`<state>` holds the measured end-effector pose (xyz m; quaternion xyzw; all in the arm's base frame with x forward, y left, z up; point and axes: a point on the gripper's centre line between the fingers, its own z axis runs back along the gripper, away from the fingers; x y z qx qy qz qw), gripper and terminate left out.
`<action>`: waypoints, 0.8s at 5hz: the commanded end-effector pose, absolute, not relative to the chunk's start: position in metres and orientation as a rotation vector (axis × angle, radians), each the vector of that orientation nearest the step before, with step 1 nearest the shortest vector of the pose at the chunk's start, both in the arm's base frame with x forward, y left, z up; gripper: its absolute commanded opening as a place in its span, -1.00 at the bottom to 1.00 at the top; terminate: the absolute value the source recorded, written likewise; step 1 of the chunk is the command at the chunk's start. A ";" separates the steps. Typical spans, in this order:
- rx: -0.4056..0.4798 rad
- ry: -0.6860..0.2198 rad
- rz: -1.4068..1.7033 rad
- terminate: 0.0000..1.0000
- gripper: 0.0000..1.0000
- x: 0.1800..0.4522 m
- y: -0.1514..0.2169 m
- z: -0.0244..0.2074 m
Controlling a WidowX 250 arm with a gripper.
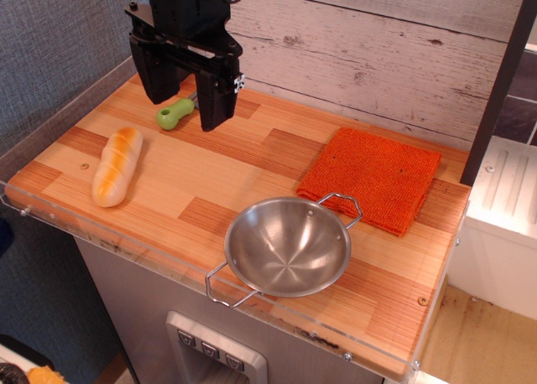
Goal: Move towel to upper right corner
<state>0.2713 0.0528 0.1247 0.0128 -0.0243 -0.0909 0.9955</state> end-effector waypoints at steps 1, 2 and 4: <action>0.026 -0.049 -0.182 -1.00 1.00 0.271 0.053 0.125; -0.019 -0.082 -0.261 -1.00 1.00 0.300 0.014 0.115; -0.083 -0.154 -0.199 -1.00 1.00 0.360 -0.042 0.090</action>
